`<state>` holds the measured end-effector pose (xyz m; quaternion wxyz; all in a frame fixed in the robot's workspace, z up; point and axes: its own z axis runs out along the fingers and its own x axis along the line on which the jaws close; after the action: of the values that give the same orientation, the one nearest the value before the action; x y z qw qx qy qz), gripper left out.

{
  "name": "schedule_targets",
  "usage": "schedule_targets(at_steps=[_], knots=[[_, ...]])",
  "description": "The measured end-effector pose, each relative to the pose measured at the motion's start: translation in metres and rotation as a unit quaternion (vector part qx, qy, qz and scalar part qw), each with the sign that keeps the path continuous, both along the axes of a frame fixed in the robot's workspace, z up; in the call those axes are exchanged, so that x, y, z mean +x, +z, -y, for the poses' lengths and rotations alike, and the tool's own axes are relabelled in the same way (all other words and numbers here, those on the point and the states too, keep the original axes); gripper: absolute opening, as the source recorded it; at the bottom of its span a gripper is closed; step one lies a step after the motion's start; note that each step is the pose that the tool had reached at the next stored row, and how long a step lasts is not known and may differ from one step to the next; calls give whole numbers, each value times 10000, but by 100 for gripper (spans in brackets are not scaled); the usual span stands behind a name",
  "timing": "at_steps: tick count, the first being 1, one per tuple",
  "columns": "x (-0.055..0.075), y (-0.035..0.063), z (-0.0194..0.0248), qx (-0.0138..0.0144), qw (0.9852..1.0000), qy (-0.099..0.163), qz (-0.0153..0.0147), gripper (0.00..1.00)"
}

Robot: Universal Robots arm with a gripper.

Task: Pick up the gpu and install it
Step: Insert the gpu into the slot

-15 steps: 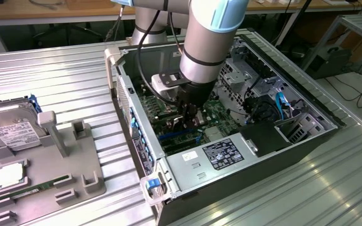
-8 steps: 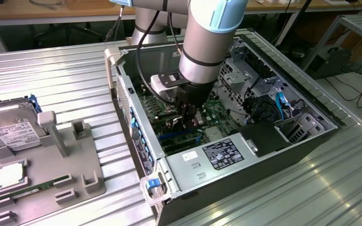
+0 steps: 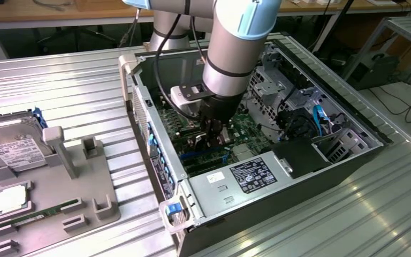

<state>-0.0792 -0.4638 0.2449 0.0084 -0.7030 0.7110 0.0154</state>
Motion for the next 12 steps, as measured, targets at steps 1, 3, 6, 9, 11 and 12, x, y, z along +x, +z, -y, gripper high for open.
schedule_targets(at_steps=[1, 3, 6, 9, 11, 12], knots=[[0, -3, 0, 0, 10000, 0, -3, 28], [0, -7, 0, -1, 10000, 0, -6, 28], [-1, -14, 0, -1, 10000, 1, -6, 28], [-3, -19, 0, -1, 10000, 0, -7, 28], [-5, -23, 0, -1, 10000, 1, -7, 28], [-5, -25, 0, 0, 10000, 1, -6, 28]])
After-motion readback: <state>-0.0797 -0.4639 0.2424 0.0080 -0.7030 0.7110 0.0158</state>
